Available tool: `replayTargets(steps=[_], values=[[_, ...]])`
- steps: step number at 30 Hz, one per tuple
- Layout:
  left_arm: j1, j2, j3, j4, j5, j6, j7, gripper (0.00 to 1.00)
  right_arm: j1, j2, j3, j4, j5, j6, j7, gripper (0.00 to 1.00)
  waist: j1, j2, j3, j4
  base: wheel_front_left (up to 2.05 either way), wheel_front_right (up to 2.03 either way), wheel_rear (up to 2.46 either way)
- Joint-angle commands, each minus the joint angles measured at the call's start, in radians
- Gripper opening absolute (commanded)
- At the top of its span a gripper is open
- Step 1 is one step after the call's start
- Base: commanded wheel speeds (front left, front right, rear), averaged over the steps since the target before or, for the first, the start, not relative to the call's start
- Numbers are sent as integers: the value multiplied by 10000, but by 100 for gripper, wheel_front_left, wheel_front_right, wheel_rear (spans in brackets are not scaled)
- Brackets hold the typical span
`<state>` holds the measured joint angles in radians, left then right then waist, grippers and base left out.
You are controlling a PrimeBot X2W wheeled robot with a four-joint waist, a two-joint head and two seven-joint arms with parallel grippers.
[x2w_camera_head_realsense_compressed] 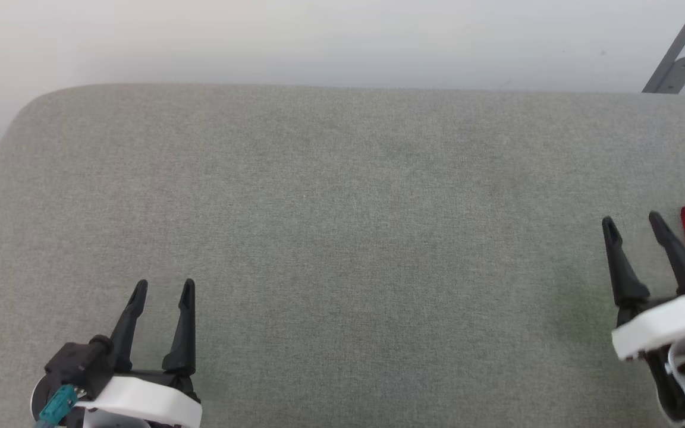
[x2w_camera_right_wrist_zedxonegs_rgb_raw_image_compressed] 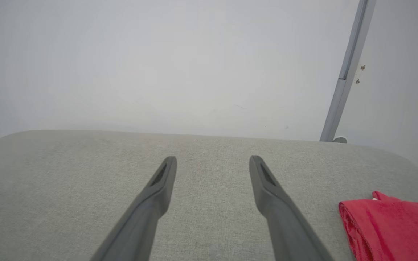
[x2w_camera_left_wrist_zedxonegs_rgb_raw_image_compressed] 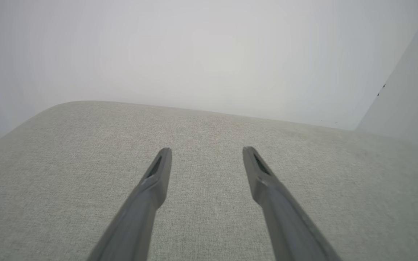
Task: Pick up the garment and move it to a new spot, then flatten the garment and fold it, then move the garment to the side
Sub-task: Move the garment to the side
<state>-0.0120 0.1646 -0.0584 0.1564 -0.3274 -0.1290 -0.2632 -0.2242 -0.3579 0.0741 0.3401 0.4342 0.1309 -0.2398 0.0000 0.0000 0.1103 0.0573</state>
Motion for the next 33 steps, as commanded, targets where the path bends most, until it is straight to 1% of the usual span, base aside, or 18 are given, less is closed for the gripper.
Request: replayTargets(steps=[1,11,17,26,33], values=[[151,34,43,-59,-149,-23,-14,100,258,119,-89,-168,-78,-5,-80,100,0,0,-45,18,0,0,0],[1048,177,301,-630,-19,-23,-14,100,1870,776,-1081,-1626,-598,-5,217,100,0,0,-424,-13,0,0,0],[1501,106,554,-965,101,-23,-14,100,2477,1055,-1535,-2489,-863,-5,559,100,0,0,-527,-49,0,0,0],[1696,81,649,-1095,144,-23,-14,100,2842,1261,-1801,-3055,-962,-5,879,100,0,0,-623,-11,0,0,0],[1691,63,648,-1113,150,-23,-14,100,2895,1321,-1820,-3241,-954,-5,953,100,0,0,-603,-11,0,0,0]])
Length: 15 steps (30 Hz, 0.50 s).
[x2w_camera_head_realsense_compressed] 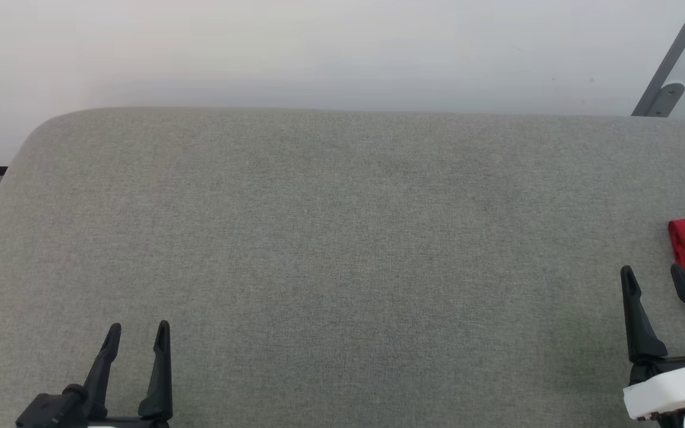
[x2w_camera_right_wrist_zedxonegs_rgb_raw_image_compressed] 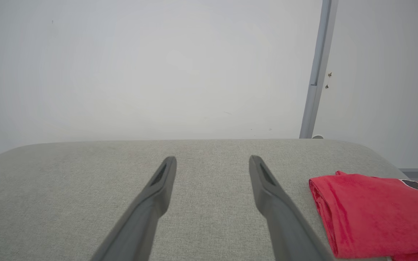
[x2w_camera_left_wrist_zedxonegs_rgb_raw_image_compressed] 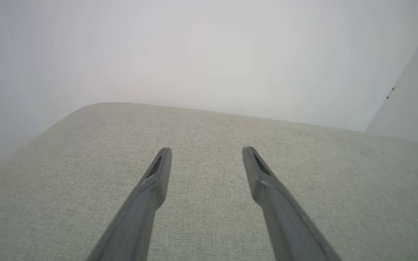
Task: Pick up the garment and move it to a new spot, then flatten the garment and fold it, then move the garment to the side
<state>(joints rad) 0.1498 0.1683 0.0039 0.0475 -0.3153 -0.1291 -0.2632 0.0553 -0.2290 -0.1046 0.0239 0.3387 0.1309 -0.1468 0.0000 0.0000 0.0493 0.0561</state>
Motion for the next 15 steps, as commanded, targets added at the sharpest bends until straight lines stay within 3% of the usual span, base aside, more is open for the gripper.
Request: replayTargets(steps=[1,13,14,15], values=[[60,16,30,-17,20,-21,-14,100,96,32,-30,-76,8,-3,32,100,0,0,14,0,0,0,0],[-20,-62,100,74,-75,-21,-14,100,9,56,97,-49,61,-3,64,100,0,0,22,-44,0,0,0],[-11,-65,78,76,-29,0,1,0,-10,40,87,-45,15,0,63,0,0,0,22,-44,0,0,0],[-7,-93,54,152,-39,2,3,0,-4,72,91,47,25,0,65,0,0,0,22,-45,0,0,0]])
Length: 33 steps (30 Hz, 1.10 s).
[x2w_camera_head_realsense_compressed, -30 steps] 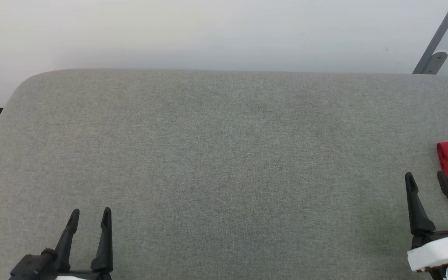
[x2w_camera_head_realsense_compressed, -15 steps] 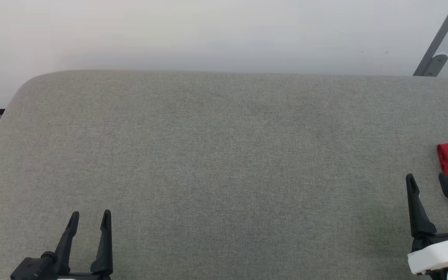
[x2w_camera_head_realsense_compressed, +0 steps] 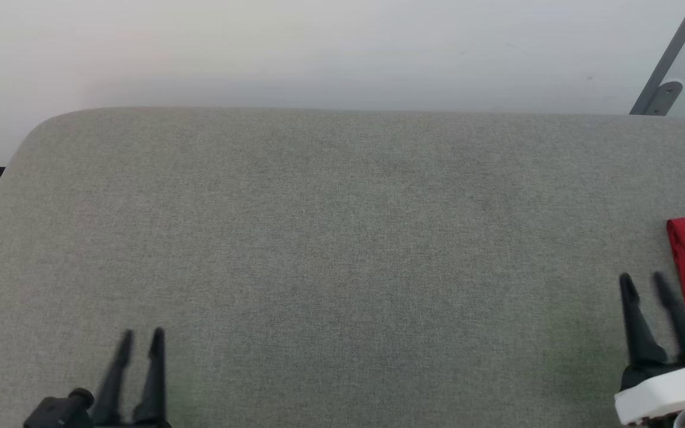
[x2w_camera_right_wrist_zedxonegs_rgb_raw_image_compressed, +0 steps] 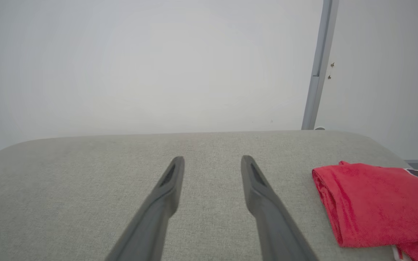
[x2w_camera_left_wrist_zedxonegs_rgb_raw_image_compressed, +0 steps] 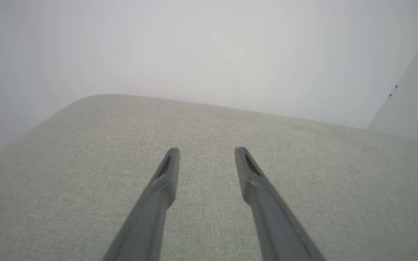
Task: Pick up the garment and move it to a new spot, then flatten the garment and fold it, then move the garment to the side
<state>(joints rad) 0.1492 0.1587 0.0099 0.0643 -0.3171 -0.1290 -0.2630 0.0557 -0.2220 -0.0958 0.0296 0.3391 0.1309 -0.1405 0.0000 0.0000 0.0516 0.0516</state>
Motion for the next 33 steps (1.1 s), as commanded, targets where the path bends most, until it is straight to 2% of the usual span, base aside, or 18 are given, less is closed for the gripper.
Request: replayTargets(steps=[1,12,33], values=[[6,-72,-57,170,-50,0,9,0,30,92,24,173,51,0,16,0,0,0,-1,-1,0,0,0],[-374,-124,-12,384,-2086,12,469,0,-233,329,-10,461,1944,0,396,0,0,0,-43,-47,0,0,0],[-1004,-247,97,798,-5123,-7,1209,0,-632,696,-62,896,4813,0,969,0,0,0,-121,-129,0,0,0]])
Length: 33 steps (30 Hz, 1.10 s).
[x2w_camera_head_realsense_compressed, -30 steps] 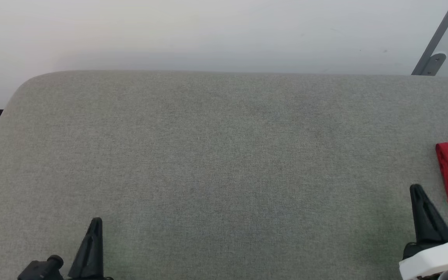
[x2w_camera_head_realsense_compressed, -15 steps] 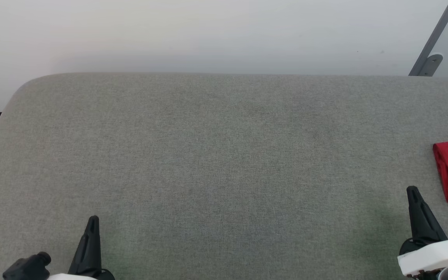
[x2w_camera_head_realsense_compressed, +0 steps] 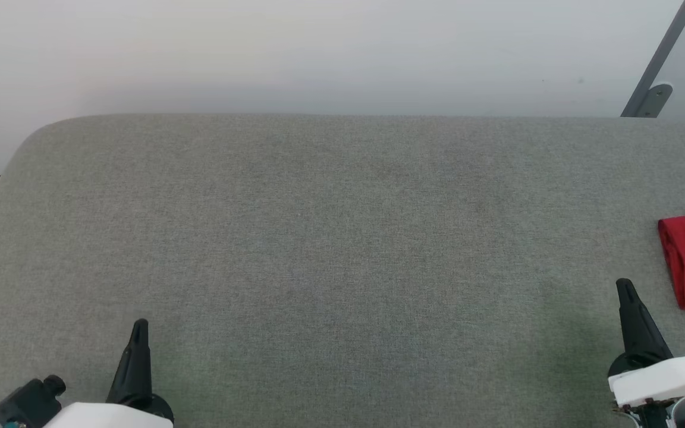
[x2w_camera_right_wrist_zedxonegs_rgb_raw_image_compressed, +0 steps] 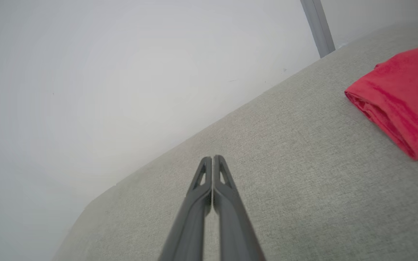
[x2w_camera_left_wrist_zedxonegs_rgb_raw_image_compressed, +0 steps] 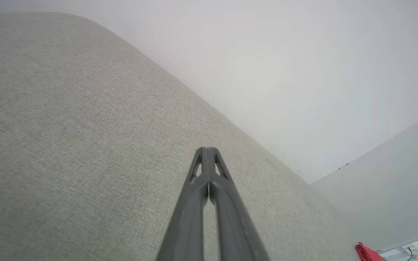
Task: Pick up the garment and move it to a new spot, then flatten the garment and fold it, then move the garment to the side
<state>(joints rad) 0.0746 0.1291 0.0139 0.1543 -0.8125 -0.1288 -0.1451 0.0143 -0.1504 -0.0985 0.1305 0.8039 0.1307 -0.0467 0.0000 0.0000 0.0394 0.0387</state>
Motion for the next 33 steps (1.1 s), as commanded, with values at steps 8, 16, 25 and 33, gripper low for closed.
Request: replayTargets(steps=[8,16,25,33], values=[[-460,-11,113,8,-1199,-11,301,0,-361,101,-53,46,1145,1,225,0,0,0,-31,-33,0,0,0],[-645,-72,176,111,-2125,-13,552,0,-480,223,-69,178,2047,1,412,0,0,0,-61,-66,0,0,0],[-820,-130,235,214,-2997,-16,789,0,-587,332,-86,313,2882,2,579,0,0,0,-92,-99,0,0,0],[-980,-178,302,316,-3765,-18,1018,0,-710,428,-103,444,3652,2,737,0,0,0,-123,-132,0,0,0]])
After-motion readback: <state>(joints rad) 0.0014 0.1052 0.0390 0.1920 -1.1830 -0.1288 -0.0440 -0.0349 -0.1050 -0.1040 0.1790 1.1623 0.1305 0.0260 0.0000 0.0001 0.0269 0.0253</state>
